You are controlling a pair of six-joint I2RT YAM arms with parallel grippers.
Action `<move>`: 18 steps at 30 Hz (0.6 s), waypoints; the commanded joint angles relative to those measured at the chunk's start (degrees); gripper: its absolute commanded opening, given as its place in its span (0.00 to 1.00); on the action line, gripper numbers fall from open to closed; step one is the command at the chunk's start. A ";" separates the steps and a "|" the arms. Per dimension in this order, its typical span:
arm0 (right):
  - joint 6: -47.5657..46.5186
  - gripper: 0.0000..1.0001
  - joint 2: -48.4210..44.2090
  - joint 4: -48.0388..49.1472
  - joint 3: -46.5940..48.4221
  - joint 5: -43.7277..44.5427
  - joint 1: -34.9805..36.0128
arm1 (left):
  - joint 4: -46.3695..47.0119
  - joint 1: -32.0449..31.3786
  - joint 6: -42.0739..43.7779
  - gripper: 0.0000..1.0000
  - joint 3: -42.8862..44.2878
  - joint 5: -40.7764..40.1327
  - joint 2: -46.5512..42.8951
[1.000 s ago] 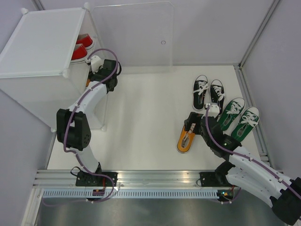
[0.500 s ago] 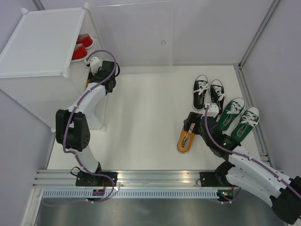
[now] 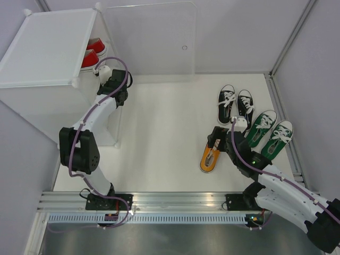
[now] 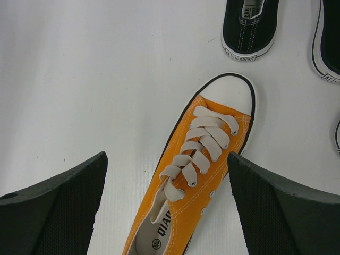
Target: Place and organize the shoes in the shoe cabinet
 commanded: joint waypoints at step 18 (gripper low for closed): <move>3.27 0.97 -5.93 -15.18 9.10 6.83 0.21 | -3.53 -36.62 6.84 0.95 -5.60 38.30 -8.64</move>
